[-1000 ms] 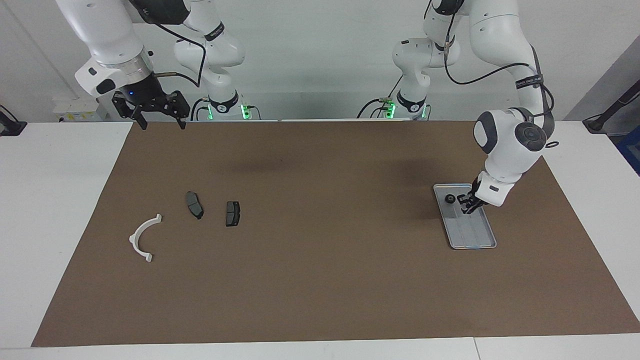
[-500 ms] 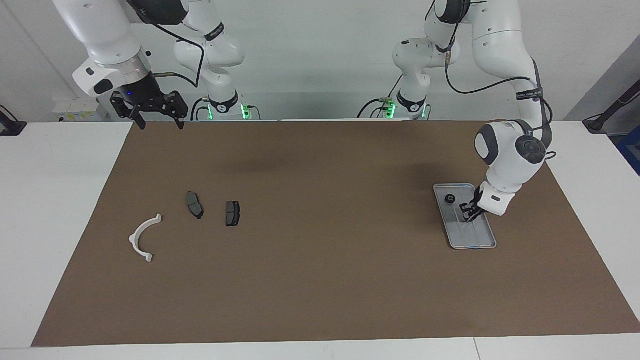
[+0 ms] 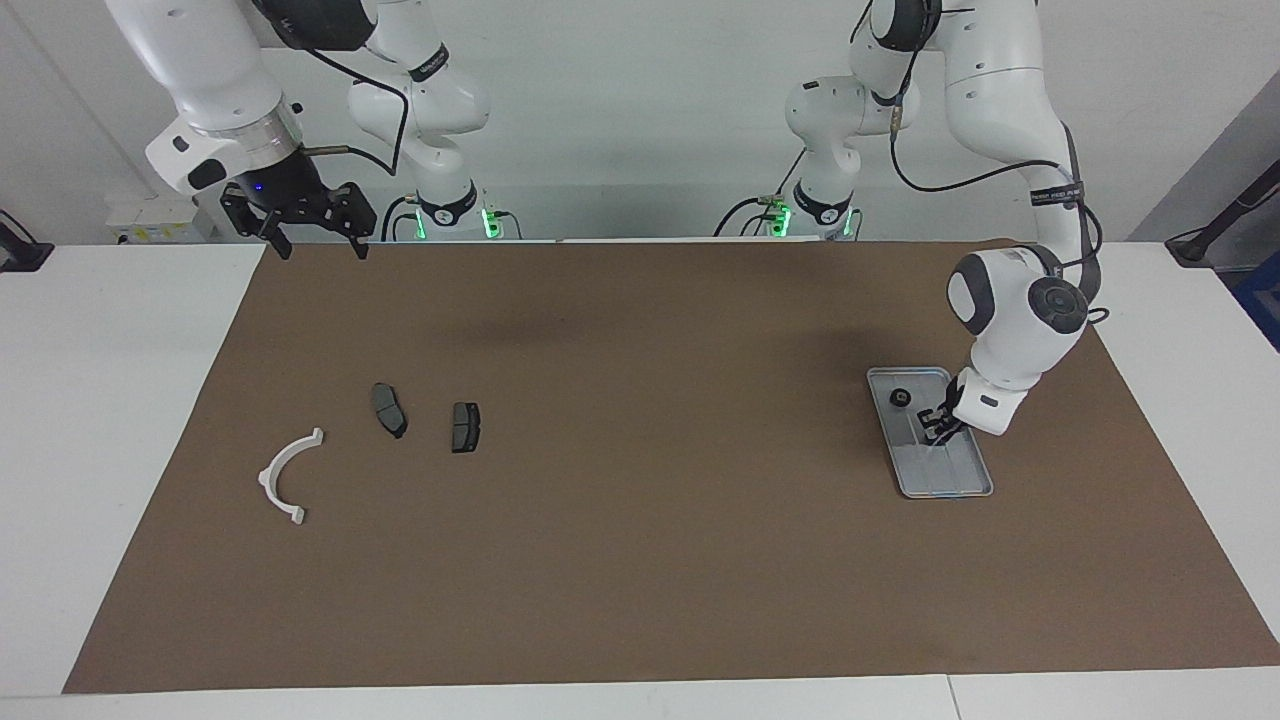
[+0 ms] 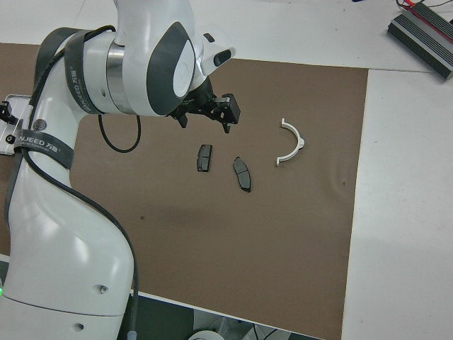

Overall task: Pick bearing gear from pile to tray
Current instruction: 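Lower the second bearing into the tray and open the left gripper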

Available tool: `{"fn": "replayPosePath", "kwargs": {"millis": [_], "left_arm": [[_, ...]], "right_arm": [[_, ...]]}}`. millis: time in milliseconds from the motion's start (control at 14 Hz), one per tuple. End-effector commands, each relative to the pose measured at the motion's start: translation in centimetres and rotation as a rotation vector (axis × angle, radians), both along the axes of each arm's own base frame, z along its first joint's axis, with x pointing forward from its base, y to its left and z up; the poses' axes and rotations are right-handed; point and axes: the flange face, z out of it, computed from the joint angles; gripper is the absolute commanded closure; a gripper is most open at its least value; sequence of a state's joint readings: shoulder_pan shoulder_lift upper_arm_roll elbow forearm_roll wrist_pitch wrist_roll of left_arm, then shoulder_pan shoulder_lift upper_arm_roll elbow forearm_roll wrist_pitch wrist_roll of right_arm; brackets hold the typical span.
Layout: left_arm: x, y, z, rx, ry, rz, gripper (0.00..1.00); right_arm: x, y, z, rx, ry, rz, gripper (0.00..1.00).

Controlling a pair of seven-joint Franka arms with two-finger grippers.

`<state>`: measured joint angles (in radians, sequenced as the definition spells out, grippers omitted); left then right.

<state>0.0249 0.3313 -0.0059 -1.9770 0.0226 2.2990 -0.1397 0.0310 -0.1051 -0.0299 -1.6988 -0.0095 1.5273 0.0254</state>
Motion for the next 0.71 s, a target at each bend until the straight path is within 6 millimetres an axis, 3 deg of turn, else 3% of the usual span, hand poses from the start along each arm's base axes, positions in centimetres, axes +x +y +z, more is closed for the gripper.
{"fn": "replayPosePath", "kwargs": {"millis": [0,71,286,500,643], "left_arm": [[-0.5,0.4,-0.7,0.009,-0.012,-0.008,0.91],[-0.5,0.4,-0.7,0.009,-0.011,-0.01,0.82],[-0.4,0.4,-0.5,0.009,-0.005,-0.006,0.3],[0.2,0.3,0.9,0.009,0.018,-0.005,0.08],[0.5,0.6,3.1,0.011,0.038,-0.001,0.04]], "right_arm": [[-0.7,-0.3,0.0,0.019,-0.007,-0.011,0.0],[-0.7,-0.3,0.0,0.019,-0.007,-0.011,0.0],[-0.7,-0.3,0.0,0.019,-0.005,-0.011,0.0],[-0.6,-0.6,0.0,0.019,-0.005,-0.013,0.0],[-0.7,-1.0,0.0,0.021,-0.005,-0.004,0.0]]}}
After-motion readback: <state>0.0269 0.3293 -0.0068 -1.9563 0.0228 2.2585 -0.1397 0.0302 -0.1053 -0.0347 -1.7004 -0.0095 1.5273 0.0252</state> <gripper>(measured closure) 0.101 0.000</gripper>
